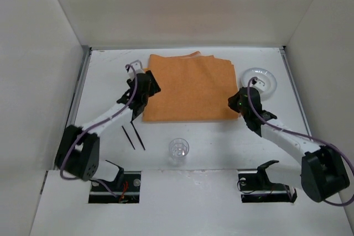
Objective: Set the dinner table for one person
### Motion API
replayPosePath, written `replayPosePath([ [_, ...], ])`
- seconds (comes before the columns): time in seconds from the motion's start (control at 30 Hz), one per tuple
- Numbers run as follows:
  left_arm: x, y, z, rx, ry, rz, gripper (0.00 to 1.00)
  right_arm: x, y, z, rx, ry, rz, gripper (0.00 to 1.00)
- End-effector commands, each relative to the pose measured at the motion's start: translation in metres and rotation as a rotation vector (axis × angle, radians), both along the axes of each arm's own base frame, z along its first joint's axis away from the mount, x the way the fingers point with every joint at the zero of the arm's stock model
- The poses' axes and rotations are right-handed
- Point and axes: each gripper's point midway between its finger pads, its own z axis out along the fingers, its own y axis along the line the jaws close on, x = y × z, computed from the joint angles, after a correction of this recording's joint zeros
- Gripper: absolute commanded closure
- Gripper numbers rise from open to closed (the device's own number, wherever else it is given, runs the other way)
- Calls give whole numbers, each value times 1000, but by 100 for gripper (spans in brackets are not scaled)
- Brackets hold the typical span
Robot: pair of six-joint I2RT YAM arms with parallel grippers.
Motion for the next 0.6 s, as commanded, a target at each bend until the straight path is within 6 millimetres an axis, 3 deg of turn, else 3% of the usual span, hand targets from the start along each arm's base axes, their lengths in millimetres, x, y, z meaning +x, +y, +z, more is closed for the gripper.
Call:
replayPosePath([
  [0.0,58,0,13,73,-43,-13,44,23,33,15,2,-63,90,89],
  [0.1,107,13,0,97,-5,7,48,30,67,9,14,-65,197,88],
  [0.23,162,16,1,58,-49,-18,51,28,96,-2,3,-59,278,77],
  [0.37,203,10,-4,37,-58,-67,47,19,114,-11,-1,-40,337,63],
  [0.57,239,-8,-31,31,-26,-158,40,10,131,-23,-7,-23,383,60],
])
